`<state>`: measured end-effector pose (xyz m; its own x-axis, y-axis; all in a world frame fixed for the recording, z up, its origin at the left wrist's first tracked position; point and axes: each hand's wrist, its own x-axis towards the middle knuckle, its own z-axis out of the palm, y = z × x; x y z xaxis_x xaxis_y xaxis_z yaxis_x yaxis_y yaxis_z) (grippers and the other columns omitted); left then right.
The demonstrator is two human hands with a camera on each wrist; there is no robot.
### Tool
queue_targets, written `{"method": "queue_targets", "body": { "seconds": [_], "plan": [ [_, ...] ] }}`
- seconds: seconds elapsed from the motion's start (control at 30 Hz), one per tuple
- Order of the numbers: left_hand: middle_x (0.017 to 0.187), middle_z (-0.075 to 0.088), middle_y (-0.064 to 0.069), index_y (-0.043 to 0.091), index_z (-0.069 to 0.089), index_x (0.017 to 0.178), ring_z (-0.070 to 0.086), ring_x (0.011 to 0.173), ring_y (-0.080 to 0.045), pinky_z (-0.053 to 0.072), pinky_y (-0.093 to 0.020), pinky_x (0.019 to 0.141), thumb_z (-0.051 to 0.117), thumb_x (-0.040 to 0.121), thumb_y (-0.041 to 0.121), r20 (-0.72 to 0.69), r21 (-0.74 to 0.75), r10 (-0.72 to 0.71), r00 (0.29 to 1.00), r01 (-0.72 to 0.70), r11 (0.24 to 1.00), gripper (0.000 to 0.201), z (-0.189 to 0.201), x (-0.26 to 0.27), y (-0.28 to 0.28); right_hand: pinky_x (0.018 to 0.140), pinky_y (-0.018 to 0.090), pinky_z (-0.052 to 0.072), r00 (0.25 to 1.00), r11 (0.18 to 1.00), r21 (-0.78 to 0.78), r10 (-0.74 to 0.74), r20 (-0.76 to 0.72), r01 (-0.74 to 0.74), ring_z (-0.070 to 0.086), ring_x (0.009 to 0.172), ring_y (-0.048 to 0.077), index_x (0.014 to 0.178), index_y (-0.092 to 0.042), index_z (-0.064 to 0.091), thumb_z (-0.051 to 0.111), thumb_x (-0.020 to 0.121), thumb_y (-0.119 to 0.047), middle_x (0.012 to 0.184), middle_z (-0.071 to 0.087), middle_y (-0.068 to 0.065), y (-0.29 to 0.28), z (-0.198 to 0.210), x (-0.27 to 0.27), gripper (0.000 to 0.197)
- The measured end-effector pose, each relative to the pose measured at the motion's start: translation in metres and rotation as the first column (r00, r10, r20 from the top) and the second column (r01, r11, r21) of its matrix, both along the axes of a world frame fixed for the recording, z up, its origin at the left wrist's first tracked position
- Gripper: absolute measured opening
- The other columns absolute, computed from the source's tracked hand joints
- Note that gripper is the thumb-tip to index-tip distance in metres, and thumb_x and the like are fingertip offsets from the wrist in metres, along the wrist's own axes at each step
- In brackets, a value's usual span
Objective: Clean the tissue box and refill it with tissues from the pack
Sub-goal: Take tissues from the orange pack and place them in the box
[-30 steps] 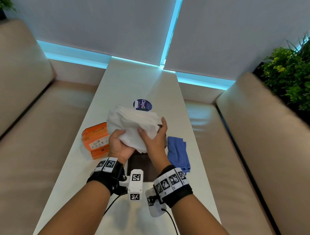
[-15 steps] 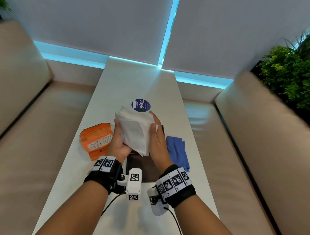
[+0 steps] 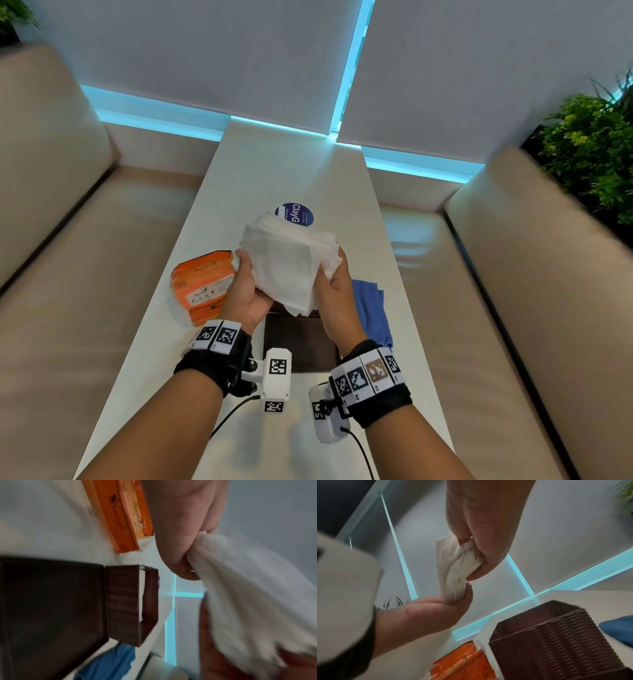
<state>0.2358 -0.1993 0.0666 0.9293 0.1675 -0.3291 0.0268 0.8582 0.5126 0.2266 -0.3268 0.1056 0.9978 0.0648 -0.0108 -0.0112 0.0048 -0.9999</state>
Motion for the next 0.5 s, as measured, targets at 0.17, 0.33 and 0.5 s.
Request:
{"method": "queue_targets", "body": {
  "seconds": [0.17, 0.33, 0.5],
  "plan": [
    [0.102, 0.074, 0.003, 0.025, 0.06, 0.11, 0.069, 0.099, -0.015, 0.059, -0.036, 0.079, 0.042, 0.1, 0.031, 0.113, 0.13, -0.041, 0.993, 0.027, 0.991, 0.022, 0.003, -0.001, 0.005, 0.114, 0.044, 0.034, 0.999, 1.0, 0.001, 0.017, 0.032, -0.017, 0.042, 0.131, 0.013, 0.138, -0.038, 0.029, 0.033, 0.102, -0.033, 0.14, 0.043, -0.007, -0.003, 0.004, 0.002, 0.037],
    [0.116, 0.069, -0.006, 0.024, 0.061, 0.114, 0.067, 0.108, -0.025, 0.055, -0.047, 0.089, 0.07, 0.072, 0.033, 0.058, 0.216, 0.062, 0.996, -0.073, 0.974, 0.044, 0.006, -0.001, -0.003, 0.106, 0.015, 0.036, 0.988, 0.991, -0.01, 0.131, 0.082, -0.13, 0.038, 0.123, -0.009, 0.142, -0.038, 0.01, 0.065, 0.067, -0.069, 0.135, 0.033, -0.027, 0.002, 0.001, -0.004, 0.097],
    [0.117, 0.068, -0.009, 0.014, 0.054, 0.128, 0.071, 0.094, -0.018, 0.061, -0.034, 0.067, 0.066, 0.087, 0.028, -0.071, 0.154, 0.083, 0.994, -0.072, 0.986, 0.045, -0.002, 0.001, 0.002, 0.112, 0.026, 0.033, 0.993, 0.986, -0.155, 0.072, 0.094, -0.057, 0.037, 0.133, 0.006, 0.144, -0.037, 0.017, 0.068, 0.083, -0.009, 0.137, 0.037, -0.023, -0.008, -0.008, 0.007, 0.085]
  ]
}}
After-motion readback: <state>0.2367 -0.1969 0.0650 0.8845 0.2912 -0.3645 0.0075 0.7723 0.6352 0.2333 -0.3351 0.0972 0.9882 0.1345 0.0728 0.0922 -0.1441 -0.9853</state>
